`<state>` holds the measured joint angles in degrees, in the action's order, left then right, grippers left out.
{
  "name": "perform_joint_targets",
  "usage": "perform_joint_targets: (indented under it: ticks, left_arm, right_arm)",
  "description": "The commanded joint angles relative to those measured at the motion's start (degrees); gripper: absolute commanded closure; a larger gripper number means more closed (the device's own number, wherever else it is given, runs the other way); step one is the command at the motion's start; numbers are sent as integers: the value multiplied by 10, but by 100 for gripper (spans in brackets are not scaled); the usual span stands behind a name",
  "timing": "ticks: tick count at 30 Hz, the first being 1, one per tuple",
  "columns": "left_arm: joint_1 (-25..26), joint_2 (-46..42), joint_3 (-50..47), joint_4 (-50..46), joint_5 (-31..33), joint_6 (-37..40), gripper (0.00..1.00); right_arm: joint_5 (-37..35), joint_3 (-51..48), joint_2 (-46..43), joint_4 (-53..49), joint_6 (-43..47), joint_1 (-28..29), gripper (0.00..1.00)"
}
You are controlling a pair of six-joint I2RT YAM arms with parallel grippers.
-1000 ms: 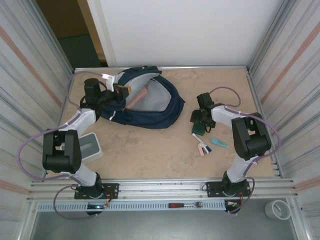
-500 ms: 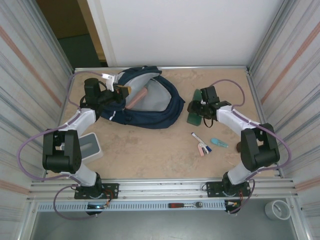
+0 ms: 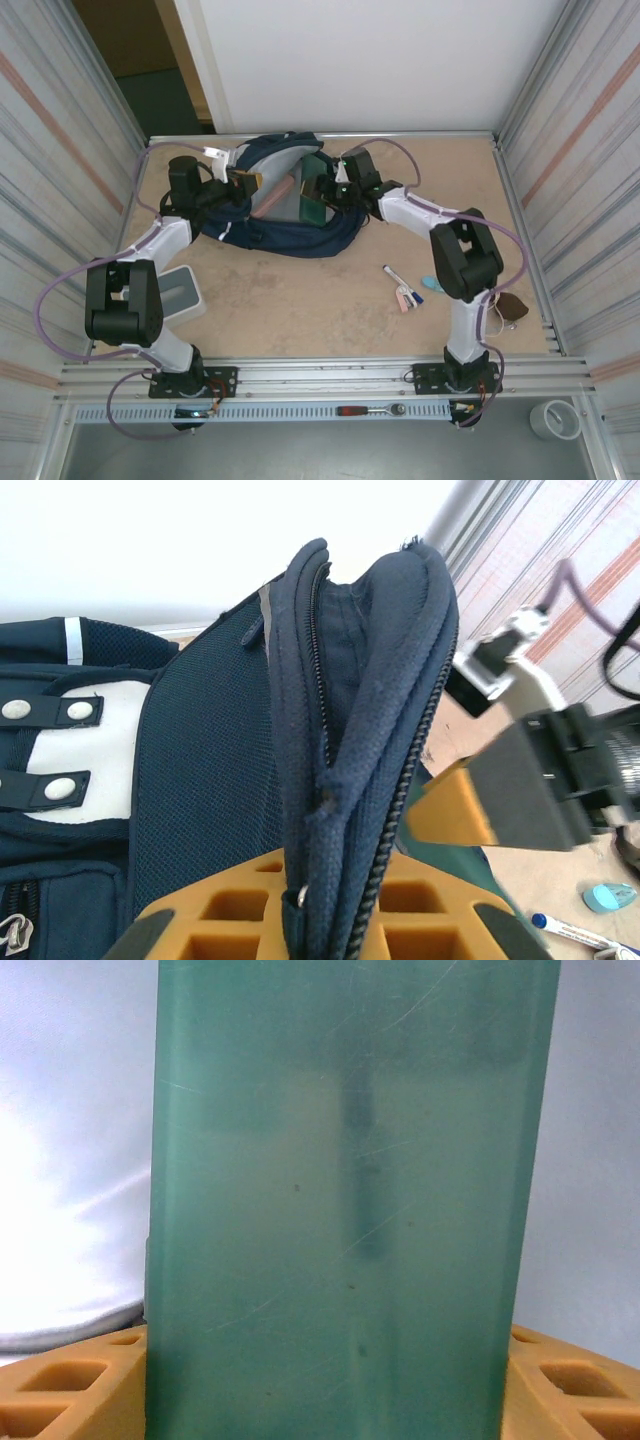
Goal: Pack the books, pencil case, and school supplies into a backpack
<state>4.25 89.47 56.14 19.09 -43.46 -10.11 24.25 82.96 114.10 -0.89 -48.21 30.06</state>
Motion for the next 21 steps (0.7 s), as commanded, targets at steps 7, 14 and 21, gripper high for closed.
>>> perform_joint_targets:
  ticks: [7,14,21]
  left_arm:
    - [7,-14,13,9,-12,-1,87]
    - [8,-12,14,8,-14,0,87]
    - [8,-12,14,3,-13,2,87]
  right_arm:
    - [10,126,134,71,-113,12,49]
    - [-67,198,174,-36,-59,51,35]
    - [-61,136,116,-53,-5,38,18]
